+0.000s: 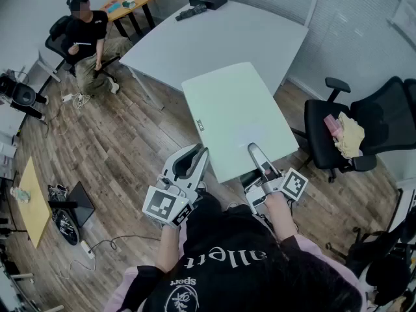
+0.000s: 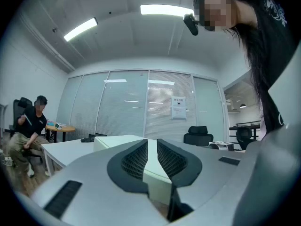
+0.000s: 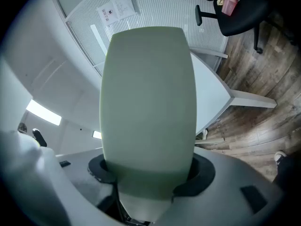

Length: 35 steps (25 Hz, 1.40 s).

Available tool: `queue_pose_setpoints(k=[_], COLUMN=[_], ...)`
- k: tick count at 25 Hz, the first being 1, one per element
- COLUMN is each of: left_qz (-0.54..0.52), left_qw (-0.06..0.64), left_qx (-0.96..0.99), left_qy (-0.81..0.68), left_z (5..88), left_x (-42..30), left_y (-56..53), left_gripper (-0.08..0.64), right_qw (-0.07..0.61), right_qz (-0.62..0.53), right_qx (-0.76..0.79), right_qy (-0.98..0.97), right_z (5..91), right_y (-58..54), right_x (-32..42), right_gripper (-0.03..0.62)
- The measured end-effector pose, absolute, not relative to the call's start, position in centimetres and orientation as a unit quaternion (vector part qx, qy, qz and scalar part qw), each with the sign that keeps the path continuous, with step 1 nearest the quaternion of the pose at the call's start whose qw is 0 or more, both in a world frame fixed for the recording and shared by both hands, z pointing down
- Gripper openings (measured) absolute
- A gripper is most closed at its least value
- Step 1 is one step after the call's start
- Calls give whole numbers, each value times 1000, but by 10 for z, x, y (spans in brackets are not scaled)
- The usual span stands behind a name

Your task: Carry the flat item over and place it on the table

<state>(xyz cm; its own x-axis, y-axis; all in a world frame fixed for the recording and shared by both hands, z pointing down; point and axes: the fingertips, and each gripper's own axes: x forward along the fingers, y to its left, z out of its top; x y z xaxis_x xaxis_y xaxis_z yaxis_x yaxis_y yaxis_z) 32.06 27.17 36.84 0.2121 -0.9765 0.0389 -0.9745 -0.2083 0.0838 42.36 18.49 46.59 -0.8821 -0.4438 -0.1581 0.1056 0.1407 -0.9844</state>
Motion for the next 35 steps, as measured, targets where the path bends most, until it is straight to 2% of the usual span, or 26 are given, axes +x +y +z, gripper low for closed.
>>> queue_pose_setpoints(k=[22,35], left_qz=[7,10], left_qw=[64,67], left_qx=[768,798], left_qy=[-637,-599], left_z=[384,387], left_x=[301,191], left_y=[262,188], left_gripper=[77,77], right_qw=[212,217], right_qz=[-659,-655], right_qx=[-107,-135], right_qy=[714,711], right_z=[481,485], right_y=[164,112], right_x=[409,311], right_gripper=[299,299])
